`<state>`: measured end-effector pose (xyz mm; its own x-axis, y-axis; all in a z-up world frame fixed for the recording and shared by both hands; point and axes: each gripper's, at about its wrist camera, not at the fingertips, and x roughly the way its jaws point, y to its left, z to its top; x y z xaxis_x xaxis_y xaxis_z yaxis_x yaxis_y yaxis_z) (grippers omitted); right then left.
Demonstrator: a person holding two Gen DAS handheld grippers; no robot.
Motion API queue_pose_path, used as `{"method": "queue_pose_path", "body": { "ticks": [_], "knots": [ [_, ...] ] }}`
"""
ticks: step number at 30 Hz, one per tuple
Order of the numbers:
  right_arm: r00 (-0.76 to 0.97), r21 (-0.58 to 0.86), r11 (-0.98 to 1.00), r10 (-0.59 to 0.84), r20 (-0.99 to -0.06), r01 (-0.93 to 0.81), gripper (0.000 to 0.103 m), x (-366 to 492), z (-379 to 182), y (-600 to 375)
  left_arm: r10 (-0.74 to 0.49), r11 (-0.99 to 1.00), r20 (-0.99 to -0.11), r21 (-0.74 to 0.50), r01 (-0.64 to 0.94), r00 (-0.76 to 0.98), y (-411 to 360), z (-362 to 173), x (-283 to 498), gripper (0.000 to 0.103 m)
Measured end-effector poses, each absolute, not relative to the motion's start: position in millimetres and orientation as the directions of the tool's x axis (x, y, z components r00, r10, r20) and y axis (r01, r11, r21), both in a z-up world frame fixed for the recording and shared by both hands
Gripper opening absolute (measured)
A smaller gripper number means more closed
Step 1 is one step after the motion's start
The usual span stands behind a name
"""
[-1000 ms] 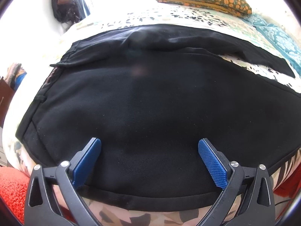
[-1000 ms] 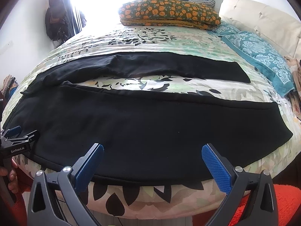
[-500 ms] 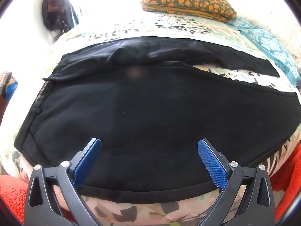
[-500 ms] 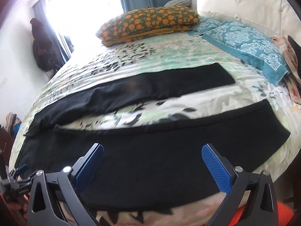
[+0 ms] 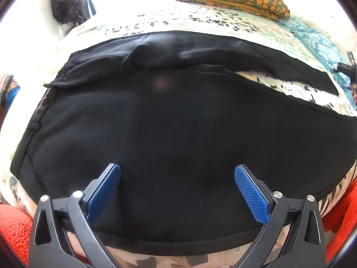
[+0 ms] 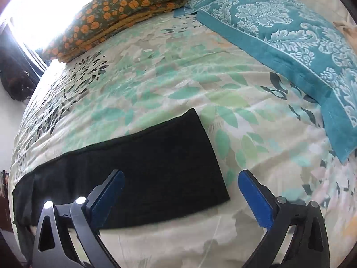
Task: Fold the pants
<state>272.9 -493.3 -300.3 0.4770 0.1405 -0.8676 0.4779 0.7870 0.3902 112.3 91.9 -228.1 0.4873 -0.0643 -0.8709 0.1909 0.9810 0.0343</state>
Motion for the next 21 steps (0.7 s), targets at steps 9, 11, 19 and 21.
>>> {"method": "queue_pose_path", "body": {
  "ticks": [9, 11, 19, 21],
  "knots": [
    [0.335, 0.295, 0.837, 0.143, -0.931, 0.461, 0.062, 328.0, -344.9, -505.7, -0.026, 0.978, -0.876, 0.078, 0.195, 0.482, 85.3, -237.6, 115.1, 0.102],
    [0.337, 0.272, 0.861, 0.127, -0.933, 0.429, 0.01, 330.0, -342.0, -505.0, -0.026, 0.978, -0.874, 0.078, 0.193, 0.485, 83.7, -237.7, 116.2, 0.102],
    [0.388, -0.025, 0.945, -0.158, -0.908, 0.326, 0.007, 362.7, -304.5, -488.5, -0.026, 0.976, -0.883, 0.079, 0.203, 0.469, 76.5, -236.1, 116.6, 0.102],
    [0.368, -0.067, 0.945, -0.188, -0.911, 0.319, 0.007, 373.7, -310.0, -481.0, -0.031, 0.975, -0.884, 0.076, 0.209, 0.466, 74.3, -234.1, 114.9, 0.102]
  ]
}}
